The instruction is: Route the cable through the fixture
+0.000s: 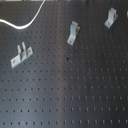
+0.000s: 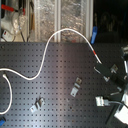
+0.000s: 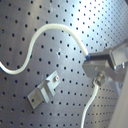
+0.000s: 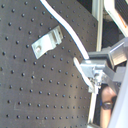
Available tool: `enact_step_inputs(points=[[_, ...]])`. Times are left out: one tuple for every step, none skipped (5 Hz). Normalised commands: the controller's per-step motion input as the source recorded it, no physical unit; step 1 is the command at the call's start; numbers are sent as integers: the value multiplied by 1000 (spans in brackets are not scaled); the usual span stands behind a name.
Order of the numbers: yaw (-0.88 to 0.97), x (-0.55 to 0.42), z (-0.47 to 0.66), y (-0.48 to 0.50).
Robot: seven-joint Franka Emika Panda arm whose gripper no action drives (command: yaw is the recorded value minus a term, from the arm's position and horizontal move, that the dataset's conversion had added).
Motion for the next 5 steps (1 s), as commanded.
enact_step_inputs(points=[[0, 14, 0, -9], [0, 0, 11, 0], [-49, 62, 410, -111], [-157, 18, 534, -229], [-180, -103, 588, -244]])
